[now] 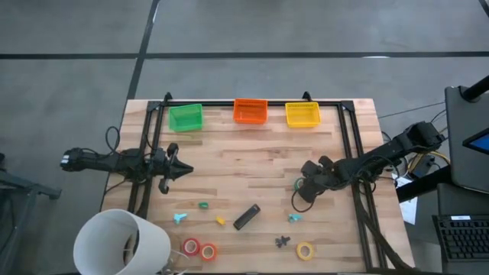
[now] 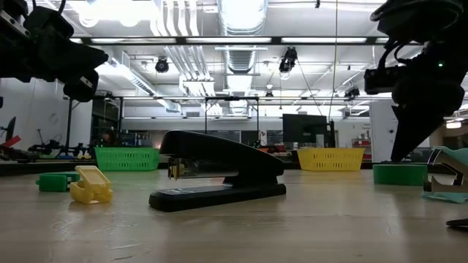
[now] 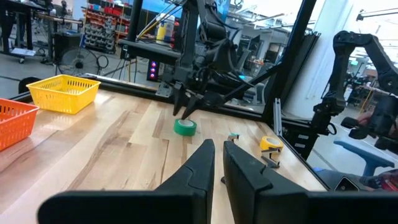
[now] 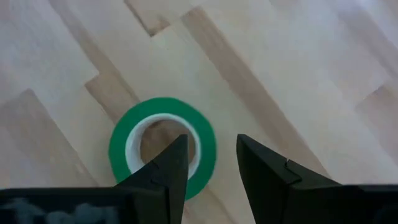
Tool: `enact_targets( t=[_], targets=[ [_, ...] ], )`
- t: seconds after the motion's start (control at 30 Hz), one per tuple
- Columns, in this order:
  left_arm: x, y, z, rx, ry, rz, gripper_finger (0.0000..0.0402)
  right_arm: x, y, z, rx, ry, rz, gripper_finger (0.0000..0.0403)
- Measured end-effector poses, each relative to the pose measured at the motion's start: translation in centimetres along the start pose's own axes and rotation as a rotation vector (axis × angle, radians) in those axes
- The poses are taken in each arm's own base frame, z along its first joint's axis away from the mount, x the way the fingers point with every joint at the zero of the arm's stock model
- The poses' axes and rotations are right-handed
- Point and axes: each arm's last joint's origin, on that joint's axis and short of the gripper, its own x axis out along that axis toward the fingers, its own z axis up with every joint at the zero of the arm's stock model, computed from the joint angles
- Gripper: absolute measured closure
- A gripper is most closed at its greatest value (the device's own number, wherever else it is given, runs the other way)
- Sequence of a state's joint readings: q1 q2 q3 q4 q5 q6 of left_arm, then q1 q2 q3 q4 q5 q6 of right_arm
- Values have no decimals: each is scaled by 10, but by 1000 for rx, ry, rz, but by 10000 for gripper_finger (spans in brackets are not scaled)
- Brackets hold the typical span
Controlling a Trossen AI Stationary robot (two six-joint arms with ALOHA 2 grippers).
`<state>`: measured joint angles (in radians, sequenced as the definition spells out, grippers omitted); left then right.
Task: Pick and place Stapler, Stapler remover, tape
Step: Put the green tape into the yellow bin
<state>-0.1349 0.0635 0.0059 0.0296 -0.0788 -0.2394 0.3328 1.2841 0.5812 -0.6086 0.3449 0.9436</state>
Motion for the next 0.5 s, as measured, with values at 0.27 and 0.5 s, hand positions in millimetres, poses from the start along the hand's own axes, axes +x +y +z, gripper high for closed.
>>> enact_targets(
  t=[0.27, 0.5],
  targets=[
    [0, 0, 0, 0, 0, 0, 364, 12, 4, -3, -18, 32, -38, 274],
    [0, 0, 0, 0, 0, 0, 364, 18, 6, -4, -25, 43, -54, 302]
  ],
)
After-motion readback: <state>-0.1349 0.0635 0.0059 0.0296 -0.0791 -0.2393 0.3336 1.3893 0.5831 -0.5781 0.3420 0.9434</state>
